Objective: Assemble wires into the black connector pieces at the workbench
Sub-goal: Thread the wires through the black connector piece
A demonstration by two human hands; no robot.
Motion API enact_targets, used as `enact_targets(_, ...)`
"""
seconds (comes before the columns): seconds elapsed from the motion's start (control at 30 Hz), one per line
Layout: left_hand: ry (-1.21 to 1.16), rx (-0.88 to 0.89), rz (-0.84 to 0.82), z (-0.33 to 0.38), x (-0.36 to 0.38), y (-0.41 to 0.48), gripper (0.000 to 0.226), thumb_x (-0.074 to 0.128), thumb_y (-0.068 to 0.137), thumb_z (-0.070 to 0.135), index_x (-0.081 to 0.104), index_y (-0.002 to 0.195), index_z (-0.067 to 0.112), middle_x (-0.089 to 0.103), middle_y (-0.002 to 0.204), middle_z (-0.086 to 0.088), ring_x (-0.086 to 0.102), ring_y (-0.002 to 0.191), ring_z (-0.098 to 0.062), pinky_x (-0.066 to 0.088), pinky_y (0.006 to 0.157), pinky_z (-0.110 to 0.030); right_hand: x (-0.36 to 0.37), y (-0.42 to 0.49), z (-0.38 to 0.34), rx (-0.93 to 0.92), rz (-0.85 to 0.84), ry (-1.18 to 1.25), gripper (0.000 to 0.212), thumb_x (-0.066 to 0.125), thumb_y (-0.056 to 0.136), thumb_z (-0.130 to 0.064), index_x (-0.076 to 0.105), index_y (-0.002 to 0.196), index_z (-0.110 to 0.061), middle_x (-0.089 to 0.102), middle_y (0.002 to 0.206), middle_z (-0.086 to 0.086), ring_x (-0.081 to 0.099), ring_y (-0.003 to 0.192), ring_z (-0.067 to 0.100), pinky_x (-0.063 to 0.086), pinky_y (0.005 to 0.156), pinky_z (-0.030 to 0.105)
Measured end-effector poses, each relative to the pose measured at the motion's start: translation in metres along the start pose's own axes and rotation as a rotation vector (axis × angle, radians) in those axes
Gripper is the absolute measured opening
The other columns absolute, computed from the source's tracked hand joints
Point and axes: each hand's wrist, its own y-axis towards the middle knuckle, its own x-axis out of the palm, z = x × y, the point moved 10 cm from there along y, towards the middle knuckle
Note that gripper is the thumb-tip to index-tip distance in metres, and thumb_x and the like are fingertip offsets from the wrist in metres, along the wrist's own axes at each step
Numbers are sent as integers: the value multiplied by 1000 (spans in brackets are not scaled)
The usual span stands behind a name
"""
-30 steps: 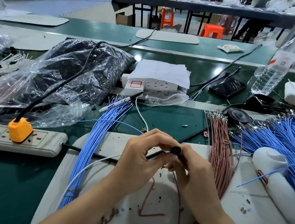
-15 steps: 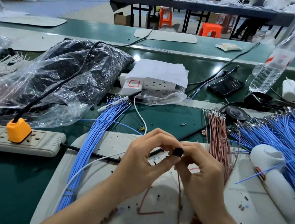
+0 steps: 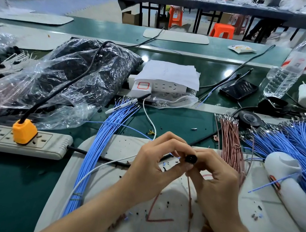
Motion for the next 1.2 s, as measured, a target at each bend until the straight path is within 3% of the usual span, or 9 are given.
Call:
enact_targets(0.13,-10,5,4,1,0,0,18,67,84,12,67,101,12,57,97,2,59,88,-21,51,76,-44,-2,0,2,20,10,22,26,73,69,19,70,82,-3,69,83,0,63,69,11,51,64,24)
enact_targets(0.37,-54,-6,28,-2,-5,1,17,64,85,11,65,101,5,58,96,2,60,87,-24,51,75,-47,2,2,6,106,-19,85,19,76,76,-10,69,89,-21,66,79,-12,62,62,10,47,64,15)
enact_targets(0.5,-39,-6,19,0,-5,1,16,64,85,10,65,101,6,58,95,4,60,86,-21,51,74,-45,3,2,3,90,-20,66,25,74,74,-3,68,89,-23,65,80,-11,61,61,8,46,64,12)
enact_targets(0.67,25,13,11,2,-5,2,16,65,85,10,65,101,7,58,96,4,59,87,-13,50,74,-34,4,2,5,73,-26,18,25,73,71,7,71,88,-11,66,80,-7,60,62,9,47,64,15)
enact_targets(0.9,63,-11,20,0,-6,0,18,68,82,4,66,100,5,69,95,-1,64,88,-16,49,75,-33,5,2,2,42,-30,-57,19,66,71,-2,71,88,-10,65,77,-6,59,62,8,44,64,12)
enact_targets(1.2,88,18,26,3,-5,-1,17,67,82,1,66,99,2,67,94,-4,62,88,-18,48,76,-26,11,3,4,43,-85,-65,25,68,72,-1,69,90,-18,65,75,-7,58,63,3,42,63,7)
